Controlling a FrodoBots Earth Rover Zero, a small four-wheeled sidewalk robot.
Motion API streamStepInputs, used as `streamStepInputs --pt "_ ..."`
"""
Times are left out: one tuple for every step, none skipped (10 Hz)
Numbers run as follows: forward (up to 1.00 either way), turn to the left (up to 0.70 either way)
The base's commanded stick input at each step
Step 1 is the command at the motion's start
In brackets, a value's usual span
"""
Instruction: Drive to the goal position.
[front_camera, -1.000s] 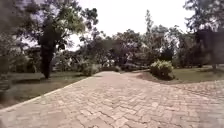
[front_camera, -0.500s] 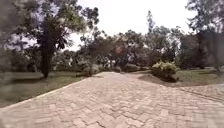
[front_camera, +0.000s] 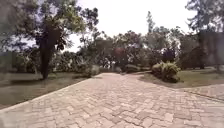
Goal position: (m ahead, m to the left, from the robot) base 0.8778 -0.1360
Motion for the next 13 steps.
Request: streamStepInputs --pt "0.0 0.0" --pt "0.0 0.0" --pt "0.0 0.0" --pt "0.0 0.0" --pt "0.0 0.0" --pt "0.0 0.0" --pt "0.0 0.0" --pt "0.7 0.0" --pt "0.7 0.0" --pt "0.7 0.0" --pt "0.7 0.0" --pt "0.0 0.0" --pt "0.0 0.0"
